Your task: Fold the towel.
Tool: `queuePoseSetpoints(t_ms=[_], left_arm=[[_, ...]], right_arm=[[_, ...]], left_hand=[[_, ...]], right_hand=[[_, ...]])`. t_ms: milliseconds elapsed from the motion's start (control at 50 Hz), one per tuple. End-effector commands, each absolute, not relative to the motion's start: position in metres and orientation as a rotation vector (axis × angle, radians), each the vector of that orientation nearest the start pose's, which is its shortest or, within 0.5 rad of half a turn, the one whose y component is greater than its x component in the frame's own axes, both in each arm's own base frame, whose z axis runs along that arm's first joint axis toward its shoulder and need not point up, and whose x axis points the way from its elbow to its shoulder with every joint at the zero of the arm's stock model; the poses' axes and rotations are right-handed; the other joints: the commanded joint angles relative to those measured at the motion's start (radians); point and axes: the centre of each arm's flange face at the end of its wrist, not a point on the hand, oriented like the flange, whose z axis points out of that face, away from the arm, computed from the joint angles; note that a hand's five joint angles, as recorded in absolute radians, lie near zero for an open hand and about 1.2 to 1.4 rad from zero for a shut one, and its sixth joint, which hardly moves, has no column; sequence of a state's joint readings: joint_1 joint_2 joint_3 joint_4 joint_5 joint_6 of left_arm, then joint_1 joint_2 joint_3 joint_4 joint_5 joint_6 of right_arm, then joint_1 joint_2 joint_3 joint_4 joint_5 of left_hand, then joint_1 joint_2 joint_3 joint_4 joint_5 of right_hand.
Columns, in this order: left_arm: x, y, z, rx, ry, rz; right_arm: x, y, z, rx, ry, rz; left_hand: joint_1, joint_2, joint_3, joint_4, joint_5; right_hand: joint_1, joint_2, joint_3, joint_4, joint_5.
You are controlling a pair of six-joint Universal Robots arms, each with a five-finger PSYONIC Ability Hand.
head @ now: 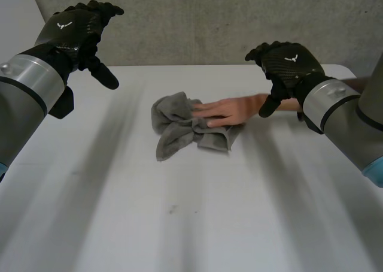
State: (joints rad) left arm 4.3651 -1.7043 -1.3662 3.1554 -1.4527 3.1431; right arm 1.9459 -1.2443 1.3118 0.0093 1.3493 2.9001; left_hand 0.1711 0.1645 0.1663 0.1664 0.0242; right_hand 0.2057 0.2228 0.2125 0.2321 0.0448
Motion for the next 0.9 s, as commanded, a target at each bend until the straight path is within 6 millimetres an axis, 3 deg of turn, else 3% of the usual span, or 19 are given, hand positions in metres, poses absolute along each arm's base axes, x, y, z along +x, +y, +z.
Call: queuePoseSetpoints(t_ms=[20,180,340,380,500,540,560,600,720,740,760,780,820,840,860,880,900], left_arm=[[-0.250,-0.275,0.331,0.561,2.315,-2.528],[-0.250,-0.277,0.331,0.558,2.305,-2.537],[-0.250,-0.279,0.330,0.556,2.294,-2.545],[-0.250,-0.280,0.330,0.554,2.293,-2.545],[-0.250,-0.282,0.327,0.551,2.299,-2.536],[-0.249,-0.284,0.326,0.543,2.301,-2.530],[-0.249,-0.284,0.326,0.543,2.301,-2.530],[-0.249,-0.285,0.325,0.543,2.303,-2.528],[-0.250,-0.287,0.323,0.545,2.298,-2.531],[-0.250,-0.288,0.322,0.545,2.300,-2.529],[-0.250,-0.288,0.322,0.545,2.300,-2.529],[-0.250,-0.288,0.322,0.545,2.300,-2.529],[-0.250,-0.288,0.322,0.545,2.302,-2.527],[-0.250,-0.288,0.322,0.545,2.302,-2.527],[-0.249,-0.288,0.321,0.543,2.303,-2.525],[-0.249,-0.288,0.321,0.543,2.303,-2.525],[-0.249,-0.288,0.321,0.541,2.303,-2.524]], right_arm=[[0.280,-0.299,0.255,-0.901,2.012,-1.909],[0.292,-0.304,0.236,-0.926,1.990,-1.900],[0.325,-0.329,0.221,-0.902,1.772,-2.055],[0.341,-0.340,0.209,-0.901,1.709,-2.087],[0.360,-0.358,0.179,-0.919,1.708,-2.054],[0.374,-0.362,0.159,-0.926,1.716,-2.010],[0.374,-0.362,0.159,-0.926,1.716,-2.010],[0.382,-0.366,0.140,-0.917,1.740,-1.962],[0.388,-0.367,0.122,-0.877,1.792,-1.878],[0.389,-0.366,0.122,-0.864,1.801,-1.862],[0.389,-0.365,0.123,-0.856,1.803,-1.851],[0.389,-0.365,0.123,-0.856,1.803,-1.851],[0.390,-0.363,0.139,-0.843,1.789,-1.859],[0.390,-0.363,0.139,-0.843,1.789,-1.860],[0.389,-0.360,0.158,-0.836,1.770,-1.874],[0.389,-0.360,0.158,-0.836,1.770,-1.874],[0.387,-0.356,0.179,-0.829,1.748,-1.891]], left_hand=[[0.004,0.011,0.009,0.009,-0.023],[0.004,0.011,0.009,0.009,-0.023],[0.004,0.011,0.009,0.009,-0.023],[0.004,0.011,0.009,0.009,-0.023],[0.004,0.011,0.009,0.009,-0.023],[0.004,0.011,0.009,0.009,-0.023],[0.004,0.011,0.009,0.009,-0.023],[0.004,0.011,0.009,0.009,-0.023],[0.004,0.011,0.009,0.009,-0.023],[0.004,0.011,0.009,0.009,-0.023],[0.004,0.011,0.009,0.009,-0.023],[0.004,0.011,0.009,0.009,-0.023],[0.004,0.011,0.009,0.009,-0.023],[0.004,0.011,0.009,0.009,-0.023],[0.004,0.011,0.009,0.009,-0.023],[0.004,0.011,0.009,0.009,-0.023],[0.004,0.011,0.009,0.009,-0.023]], right_hand=[[-0.031,-0.048,-0.038,-0.058,-0.045],[-0.031,-0.048,-0.038,-0.058,-0.045],[-0.031,-0.048,-0.038,-0.058,-0.045],[-0.031,-0.048,-0.038,-0.058,-0.045],[-0.031,-0.048,-0.038,-0.058,-0.045],[-0.031,-0.048,-0.038,-0.058,-0.045],[-0.031,-0.048,-0.038,-0.058,-0.045],[-0.031,-0.048,-0.038,-0.058,-0.045],[-0.031,-0.048,-0.038,-0.058,-0.045],[0.013,-0.004,0.006,-0.014,-0.001],[0.302,0.285,0.295,0.276,0.288],[0.305,0.288,0.298,0.279,0.291],[1.000,0.983,0.993,0.973,0.986],[1.004,0.987,0.997,0.977,0.990],[1.189,1.172,1.182,1.162,1.175],[1.191,1.173,1.184,1.164,1.177],[1.191,1.173,1.184,1.164,1.177]])
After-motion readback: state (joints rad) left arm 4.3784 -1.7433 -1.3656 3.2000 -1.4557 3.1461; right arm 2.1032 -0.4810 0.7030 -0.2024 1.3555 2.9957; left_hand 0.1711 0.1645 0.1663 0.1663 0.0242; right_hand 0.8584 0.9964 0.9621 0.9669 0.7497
